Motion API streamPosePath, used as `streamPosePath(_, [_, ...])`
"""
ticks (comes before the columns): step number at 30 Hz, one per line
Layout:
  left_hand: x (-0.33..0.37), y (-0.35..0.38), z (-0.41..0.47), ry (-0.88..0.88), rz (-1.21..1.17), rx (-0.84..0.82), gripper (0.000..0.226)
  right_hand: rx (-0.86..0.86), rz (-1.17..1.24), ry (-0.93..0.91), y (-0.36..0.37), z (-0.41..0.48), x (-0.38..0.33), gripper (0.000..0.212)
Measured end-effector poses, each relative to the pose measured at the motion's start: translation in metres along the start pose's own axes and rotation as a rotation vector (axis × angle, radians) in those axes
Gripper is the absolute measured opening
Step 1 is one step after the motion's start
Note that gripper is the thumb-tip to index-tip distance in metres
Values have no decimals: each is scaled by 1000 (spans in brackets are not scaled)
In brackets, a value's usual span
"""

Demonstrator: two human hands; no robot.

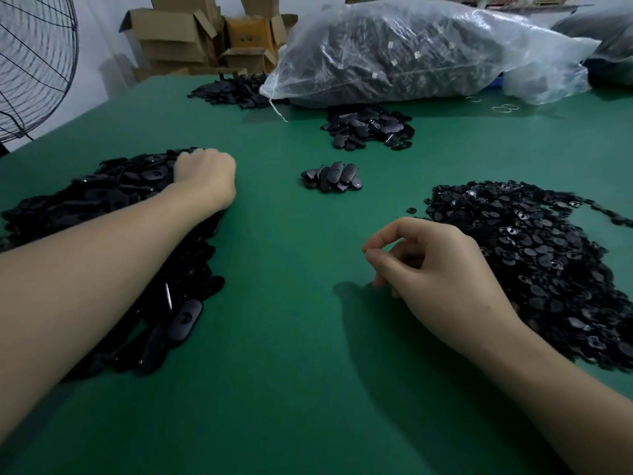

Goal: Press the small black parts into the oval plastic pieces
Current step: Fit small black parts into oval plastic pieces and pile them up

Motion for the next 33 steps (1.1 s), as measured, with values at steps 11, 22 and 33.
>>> streamPosePath(11, [-3,-37,-7,69,-187,325,24,6,-13,-62,4,-1,-4,12])
streamPosePath(22, [71,-37,-132,150,-1779,-404,19,92,-456,-82,-30,30,-25,12])
streamPosePath(33, [76,-27,-204,243,-1957,-638,29,-10,-1079,55,-36,105,7,10])
Point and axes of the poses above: each hand's wrist, its own z-axis towards the middle knuckle, its own y-axis out of the palm, x = y × z, the point moved 8 cm from there along z, towards the middle knuckle, and after that the axes turned 13 degrees about z, right-handed, at the moved point
